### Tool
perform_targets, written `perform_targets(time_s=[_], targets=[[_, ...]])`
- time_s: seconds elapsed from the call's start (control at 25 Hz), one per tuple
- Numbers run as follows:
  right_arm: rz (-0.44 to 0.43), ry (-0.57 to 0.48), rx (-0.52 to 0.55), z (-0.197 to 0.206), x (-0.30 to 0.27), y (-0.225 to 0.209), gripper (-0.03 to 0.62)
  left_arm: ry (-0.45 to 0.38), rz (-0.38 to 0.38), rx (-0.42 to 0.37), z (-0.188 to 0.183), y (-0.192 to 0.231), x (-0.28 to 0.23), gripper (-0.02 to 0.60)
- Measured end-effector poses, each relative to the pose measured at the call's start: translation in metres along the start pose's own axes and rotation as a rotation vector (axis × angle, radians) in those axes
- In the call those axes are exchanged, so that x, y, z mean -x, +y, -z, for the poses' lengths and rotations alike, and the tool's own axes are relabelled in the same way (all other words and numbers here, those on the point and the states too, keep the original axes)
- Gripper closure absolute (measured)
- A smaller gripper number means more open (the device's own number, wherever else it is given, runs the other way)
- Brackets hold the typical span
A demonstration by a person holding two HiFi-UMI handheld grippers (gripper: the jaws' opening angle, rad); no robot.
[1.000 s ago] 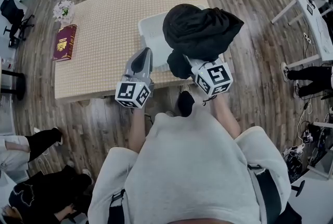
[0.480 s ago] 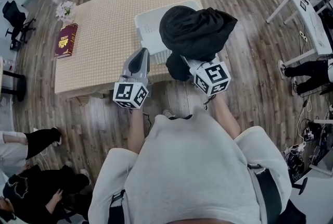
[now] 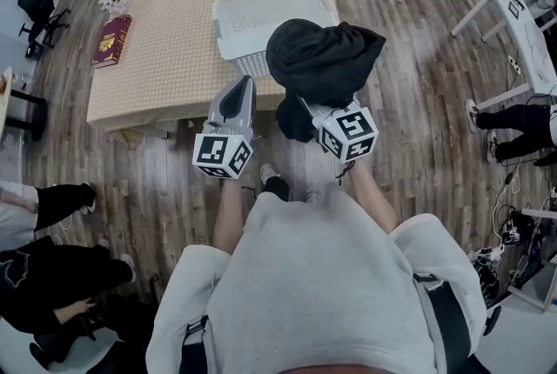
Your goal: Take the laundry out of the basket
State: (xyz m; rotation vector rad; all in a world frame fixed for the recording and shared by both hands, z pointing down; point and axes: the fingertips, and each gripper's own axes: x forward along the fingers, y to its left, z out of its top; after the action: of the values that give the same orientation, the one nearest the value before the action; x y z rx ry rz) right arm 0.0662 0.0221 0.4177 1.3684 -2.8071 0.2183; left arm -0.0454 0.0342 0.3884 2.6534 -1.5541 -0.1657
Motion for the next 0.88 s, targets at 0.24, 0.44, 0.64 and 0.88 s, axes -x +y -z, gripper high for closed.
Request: perform_targets(time_s=[0.24,0.44,0.64,0.88], targets=[[-0.028,0.01,0.006,0.015,0.045,0.011,0.411,0.013,-0.035,0.021,0.018,-0.041,0.033,0.575],[-0.039,0.015,0.008,0.022,0.068,0.018,0.412,0.013,-0.048,0.018,0.021,-0.061,0.048,0.575],[-0.037,0.01,0.041,0.018,0.075,0.019,0.413,0.003,-0.048,0.006,0.016,-0.069,0.05,0.575],[-0.039,-0.01,0.049,0.01,0.078,0.018,0.413,-0.002,-0.035,-0.003,0.013,-0.078,0.051,0.575]])
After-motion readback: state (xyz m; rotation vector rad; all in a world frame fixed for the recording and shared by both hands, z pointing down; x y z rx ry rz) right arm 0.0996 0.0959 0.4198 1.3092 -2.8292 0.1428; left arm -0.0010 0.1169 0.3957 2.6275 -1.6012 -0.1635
